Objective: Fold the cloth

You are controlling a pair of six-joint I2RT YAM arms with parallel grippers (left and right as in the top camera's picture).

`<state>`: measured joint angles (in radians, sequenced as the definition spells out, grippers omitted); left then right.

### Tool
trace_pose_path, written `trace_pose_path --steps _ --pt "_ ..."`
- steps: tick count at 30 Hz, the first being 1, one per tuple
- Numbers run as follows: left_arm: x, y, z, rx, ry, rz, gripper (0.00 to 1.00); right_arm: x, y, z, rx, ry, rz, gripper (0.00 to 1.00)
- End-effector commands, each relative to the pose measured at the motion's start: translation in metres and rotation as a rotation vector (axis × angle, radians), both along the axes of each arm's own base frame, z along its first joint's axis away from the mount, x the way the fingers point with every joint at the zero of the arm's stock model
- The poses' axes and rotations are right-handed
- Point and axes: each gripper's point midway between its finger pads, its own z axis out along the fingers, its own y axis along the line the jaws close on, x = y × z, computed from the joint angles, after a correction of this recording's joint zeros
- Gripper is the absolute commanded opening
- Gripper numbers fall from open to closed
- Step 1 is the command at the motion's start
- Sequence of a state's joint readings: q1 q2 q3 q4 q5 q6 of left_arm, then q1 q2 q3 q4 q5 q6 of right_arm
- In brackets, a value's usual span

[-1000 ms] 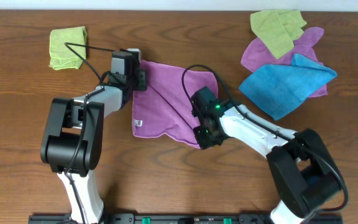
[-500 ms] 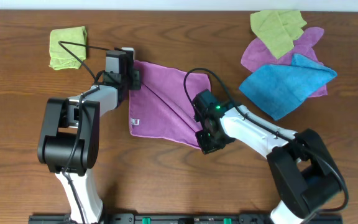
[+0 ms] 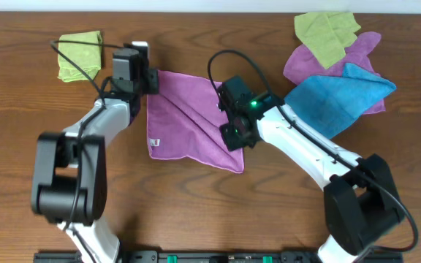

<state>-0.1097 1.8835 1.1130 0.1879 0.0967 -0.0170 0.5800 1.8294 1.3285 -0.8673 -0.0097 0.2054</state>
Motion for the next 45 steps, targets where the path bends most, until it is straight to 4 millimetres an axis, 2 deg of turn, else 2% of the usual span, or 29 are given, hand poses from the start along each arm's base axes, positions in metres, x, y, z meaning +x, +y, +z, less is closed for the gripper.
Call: trace_pose_path --steps 1,4,6,8,11,13,17,21,26,33,41,45 --pt "0.005 -0.001 0.031 0.020 -0.068 -0.005 0.06 0.028 -0.013 0.006 -0.041 -0.100 -0.011 0.01" --pt "-0.002 -0.004 0.035 0.022 -0.051 -0.012 0.06 0.063 -0.022 0.006 0.004 -0.183 -0.073 0.01" --pt "-0.010 -0.005 0.028 0.027 -0.005 -0.017 0.05 0.088 -0.030 0.008 0.041 -0.245 -0.120 0.01" --pt "-0.019 -0.004 0.018 0.034 0.049 -0.019 0.06 0.110 -0.037 0.007 0.102 -0.276 -0.156 0.01" --pt "-0.038 -0.003 -0.001 0.046 0.157 -0.023 0.06 0.131 -0.044 -0.004 0.202 -0.261 -0.187 0.01" --pt "-0.055 -0.003 -0.015 0.052 0.248 -0.024 0.06 0.141 -0.037 -0.010 0.261 -0.235 -0.179 0.02" --pt "-0.083 -0.007 -0.032 0.043 0.381 -0.053 0.06 0.152 -0.022 -0.008 0.293 -0.234 -0.156 0.01" --pt "-0.112 -0.013 -0.045 0.011 0.512 -0.083 0.06 0.159 -0.004 0.007 0.299 -0.277 -0.085 0.01" --pt "-0.139 -0.014 -0.054 -0.007 0.632 -0.065 0.06 0.164 0.000 0.018 0.306 -0.297 -0.075 0.01" --pt "-0.147 -0.022 -0.062 0.016 0.662 -0.087 0.05 0.157 0.008 -0.021 0.308 -0.213 -0.052 0.01" --pt "-0.178 -0.018 -0.070 0.036 0.790 -0.095 0.06 0.159 0.007 -0.026 0.294 -0.218 -0.049 0.01" --pt "-0.182 -0.017 -0.071 0.037 0.805 -0.094 0.06 0.160 0.007 -0.035 0.291 -0.211 -0.048 0.01"
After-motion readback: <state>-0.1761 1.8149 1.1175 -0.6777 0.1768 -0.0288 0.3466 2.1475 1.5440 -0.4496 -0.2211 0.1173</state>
